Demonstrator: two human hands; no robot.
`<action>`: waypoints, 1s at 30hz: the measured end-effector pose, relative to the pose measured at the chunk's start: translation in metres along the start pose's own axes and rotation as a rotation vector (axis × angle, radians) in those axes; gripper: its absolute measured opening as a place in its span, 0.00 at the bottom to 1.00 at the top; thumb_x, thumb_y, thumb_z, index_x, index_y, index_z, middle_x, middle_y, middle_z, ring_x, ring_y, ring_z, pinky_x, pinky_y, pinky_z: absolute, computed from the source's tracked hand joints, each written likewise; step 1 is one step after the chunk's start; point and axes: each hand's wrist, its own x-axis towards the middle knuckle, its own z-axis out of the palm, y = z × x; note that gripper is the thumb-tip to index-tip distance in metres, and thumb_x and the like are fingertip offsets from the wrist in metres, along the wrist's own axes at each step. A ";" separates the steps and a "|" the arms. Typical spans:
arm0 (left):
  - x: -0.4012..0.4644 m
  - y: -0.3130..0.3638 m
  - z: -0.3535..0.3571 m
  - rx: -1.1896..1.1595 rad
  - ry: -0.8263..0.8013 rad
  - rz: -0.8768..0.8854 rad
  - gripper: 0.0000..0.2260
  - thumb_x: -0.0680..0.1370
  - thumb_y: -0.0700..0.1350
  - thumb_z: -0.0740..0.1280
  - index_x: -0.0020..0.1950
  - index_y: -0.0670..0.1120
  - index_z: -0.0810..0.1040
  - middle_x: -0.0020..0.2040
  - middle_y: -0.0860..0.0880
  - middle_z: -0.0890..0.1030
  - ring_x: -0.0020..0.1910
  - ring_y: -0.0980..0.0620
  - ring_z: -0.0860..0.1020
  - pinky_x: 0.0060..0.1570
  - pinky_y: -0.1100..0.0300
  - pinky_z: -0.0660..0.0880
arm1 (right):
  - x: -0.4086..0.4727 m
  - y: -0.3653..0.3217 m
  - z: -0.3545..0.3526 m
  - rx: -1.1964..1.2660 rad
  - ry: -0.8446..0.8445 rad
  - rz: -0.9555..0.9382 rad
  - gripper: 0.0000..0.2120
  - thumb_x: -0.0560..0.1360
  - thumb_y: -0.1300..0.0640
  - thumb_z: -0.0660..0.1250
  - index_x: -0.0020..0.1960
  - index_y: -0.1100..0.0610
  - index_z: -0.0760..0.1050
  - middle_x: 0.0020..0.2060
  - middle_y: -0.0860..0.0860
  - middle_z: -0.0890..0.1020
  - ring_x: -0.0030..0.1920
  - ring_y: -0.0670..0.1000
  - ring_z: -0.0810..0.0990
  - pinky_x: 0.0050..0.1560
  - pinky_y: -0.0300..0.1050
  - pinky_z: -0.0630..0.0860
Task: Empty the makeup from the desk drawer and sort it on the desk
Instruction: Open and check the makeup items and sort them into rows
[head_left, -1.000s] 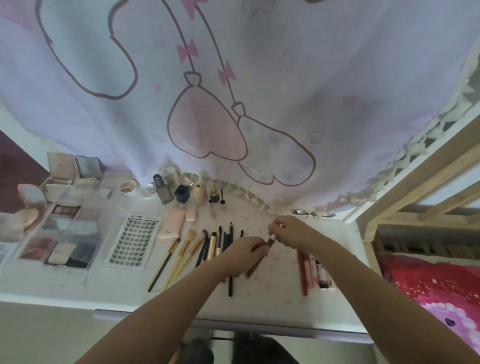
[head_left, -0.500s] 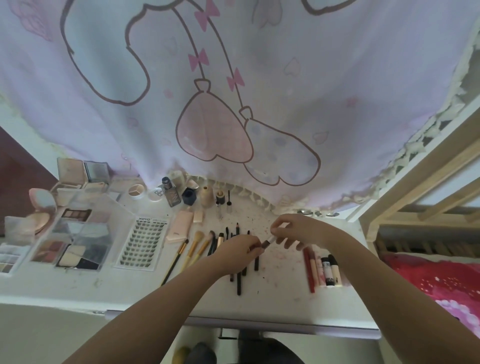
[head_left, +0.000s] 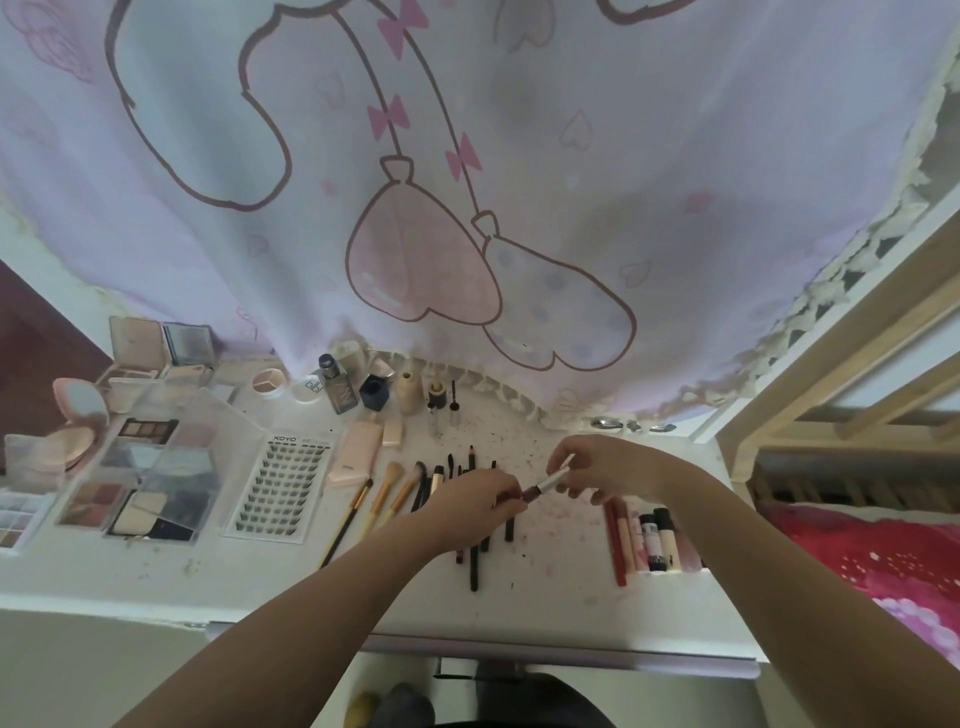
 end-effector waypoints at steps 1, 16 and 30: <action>0.001 -0.001 0.001 -0.008 0.004 0.001 0.11 0.81 0.51 0.58 0.55 0.47 0.76 0.40 0.54 0.73 0.37 0.55 0.70 0.38 0.61 0.68 | -0.001 0.001 -0.001 0.049 -0.012 0.004 0.05 0.78 0.56 0.63 0.53 0.54 0.75 0.44 0.50 0.82 0.39 0.44 0.79 0.40 0.38 0.76; 0.014 -0.002 0.010 0.011 -0.013 0.000 0.12 0.81 0.53 0.58 0.57 0.49 0.76 0.45 0.53 0.74 0.41 0.55 0.72 0.40 0.60 0.69 | 0.006 0.012 -0.002 -0.047 0.007 0.068 0.12 0.80 0.52 0.60 0.45 0.58 0.77 0.33 0.49 0.79 0.26 0.42 0.71 0.29 0.32 0.68; 0.030 -0.012 0.017 -0.059 0.036 -0.182 0.11 0.81 0.50 0.58 0.58 0.47 0.75 0.45 0.51 0.75 0.40 0.55 0.73 0.38 0.63 0.69 | -0.032 0.067 -0.034 0.364 0.185 0.271 0.08 0.79 0.62 0.60 0.55 0.54 0.74 0.48 0.52 0.84 0.45 0.50 0.81 0.40 0.42 0.75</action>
